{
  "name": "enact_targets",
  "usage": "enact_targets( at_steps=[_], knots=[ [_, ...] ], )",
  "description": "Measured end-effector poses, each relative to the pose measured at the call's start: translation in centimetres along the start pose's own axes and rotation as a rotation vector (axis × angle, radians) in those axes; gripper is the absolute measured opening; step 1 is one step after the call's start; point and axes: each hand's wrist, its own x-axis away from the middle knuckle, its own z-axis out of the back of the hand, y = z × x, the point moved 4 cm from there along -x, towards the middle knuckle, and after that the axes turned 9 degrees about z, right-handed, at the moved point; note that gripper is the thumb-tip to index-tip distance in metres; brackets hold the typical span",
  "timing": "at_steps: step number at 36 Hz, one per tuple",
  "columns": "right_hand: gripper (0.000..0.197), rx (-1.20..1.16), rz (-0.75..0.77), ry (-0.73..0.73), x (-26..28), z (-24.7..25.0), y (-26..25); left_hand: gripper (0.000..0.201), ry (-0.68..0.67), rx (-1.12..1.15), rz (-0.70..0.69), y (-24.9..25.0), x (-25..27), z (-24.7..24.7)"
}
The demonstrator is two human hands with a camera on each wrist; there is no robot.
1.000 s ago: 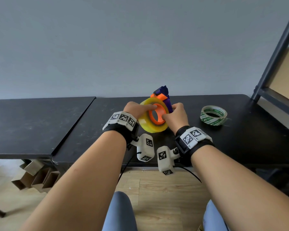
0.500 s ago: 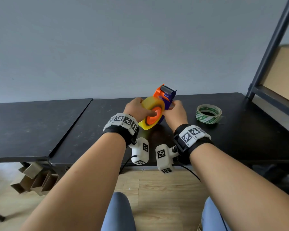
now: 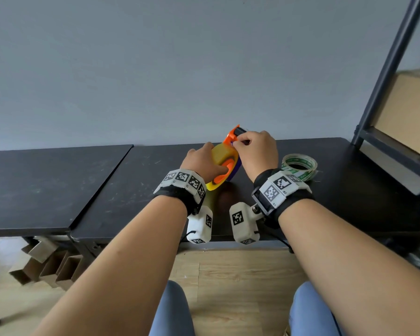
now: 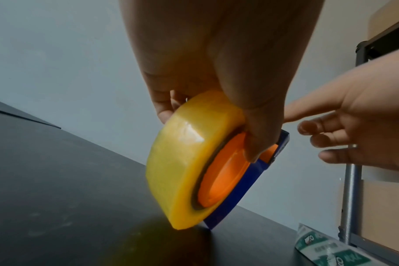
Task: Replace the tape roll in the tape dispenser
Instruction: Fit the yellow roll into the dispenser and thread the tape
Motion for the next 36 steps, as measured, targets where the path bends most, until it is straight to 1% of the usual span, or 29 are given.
enact_targets(
  at_steps=[2,6,10,17,22,27,36],
  knots=[
    [0.024,0.045,0.018,-0.023,0.0,0.1,-0.1,0.057,0.012,-0.009,-0.007,0.2,0.1,0.0],
    [0.021,0.130,0.028,-0.062,0.2,0.3,-0.2,0.057,0.036,-0.051,-0.035,0.4,0.2,-0.1],
    [0.023,0.188,0.027,-0.088,0.1,0.6,-0.4,0.055,0.065,-0.097,-0.057,0.7,0.3,0.0],
    [0.029,0.277,0.034,-0.096,-0.1,0.2,-0.6,0.037,0.095,-0.143,-0.116,1.4,1.1,0.1],
    [0.028,0.237,0.034,-0.108,0.1,0.1,-0.6,0.029,0.108,-0.158,-0.145,1.7,1.5,0.4],
    [0.025,0.150,0.079,-0.091,0.3,0.1,-1.4,0.020,0.135,-0.150,-0.130,1.7,1.7,0.8],
    [0.025,0.080,0.125,-0.086,0.4,0.1,-1.7,0.024,0.095,-0.164,-0.109,1.4,1.1,0.8]
  ],
)
